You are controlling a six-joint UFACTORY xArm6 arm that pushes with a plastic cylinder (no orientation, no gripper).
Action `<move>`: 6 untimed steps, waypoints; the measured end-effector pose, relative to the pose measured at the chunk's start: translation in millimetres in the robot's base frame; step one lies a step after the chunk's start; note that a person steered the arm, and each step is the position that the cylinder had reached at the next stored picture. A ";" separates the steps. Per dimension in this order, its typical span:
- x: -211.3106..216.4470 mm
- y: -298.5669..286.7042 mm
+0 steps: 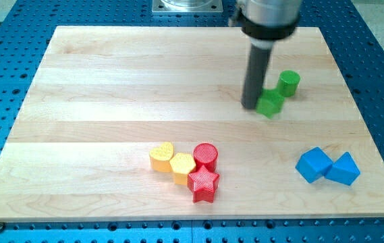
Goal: Drag the green star into the top side of the blue cube
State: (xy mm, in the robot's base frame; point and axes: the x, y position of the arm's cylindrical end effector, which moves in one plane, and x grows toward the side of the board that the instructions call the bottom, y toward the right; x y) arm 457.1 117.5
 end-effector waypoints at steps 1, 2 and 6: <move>2.6 -21.4; -63.7 -11.6; 6.0 30.8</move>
